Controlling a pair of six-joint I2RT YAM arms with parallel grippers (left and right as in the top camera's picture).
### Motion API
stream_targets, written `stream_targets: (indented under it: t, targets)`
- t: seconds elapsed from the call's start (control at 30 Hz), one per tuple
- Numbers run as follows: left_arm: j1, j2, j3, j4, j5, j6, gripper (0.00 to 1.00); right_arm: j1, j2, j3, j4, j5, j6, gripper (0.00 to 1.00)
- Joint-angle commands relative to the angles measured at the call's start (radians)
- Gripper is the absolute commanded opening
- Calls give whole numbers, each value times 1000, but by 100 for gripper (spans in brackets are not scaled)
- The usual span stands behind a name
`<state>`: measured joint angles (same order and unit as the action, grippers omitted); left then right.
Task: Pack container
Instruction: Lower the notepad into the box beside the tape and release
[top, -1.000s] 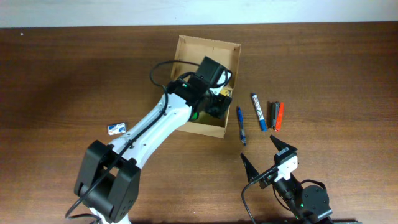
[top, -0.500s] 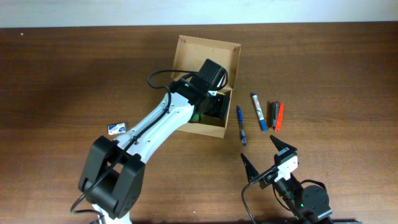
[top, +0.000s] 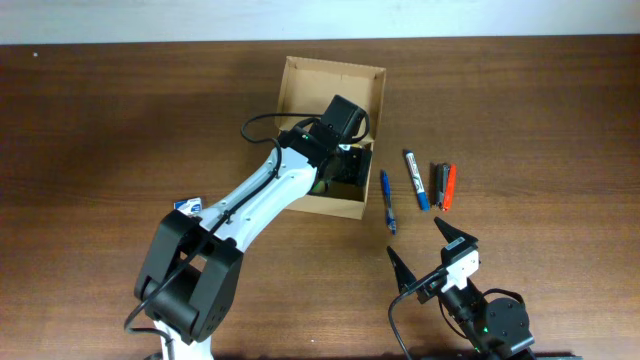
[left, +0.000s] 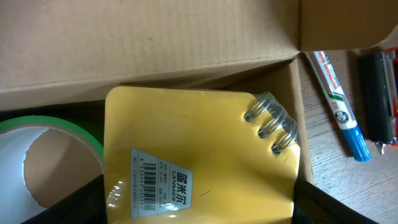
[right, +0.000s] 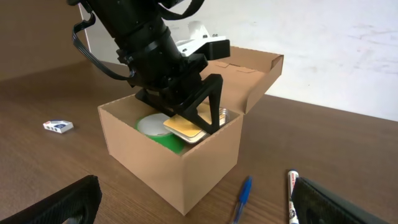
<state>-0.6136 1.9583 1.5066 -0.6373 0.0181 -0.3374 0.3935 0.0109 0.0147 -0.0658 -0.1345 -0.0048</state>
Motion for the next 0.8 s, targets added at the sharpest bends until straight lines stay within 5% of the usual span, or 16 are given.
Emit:
stream_targets:
  t: [0.0,0.2,0.3,0.77]
  targets:
    - [-6,7,27,10,-14,-31,48,6,-8,-10,2,9,-2,99]
    - [-6,8,27,10,-13,-37,49,6,-8,-10,2,9,-2,99]
    - [-6,8,27,10,-13,-37,63,6,-8,-10,2,9,-2,99]
    - [-6,8,27,14,24,-37,81,6,-8,-10,2,9,-2,99]
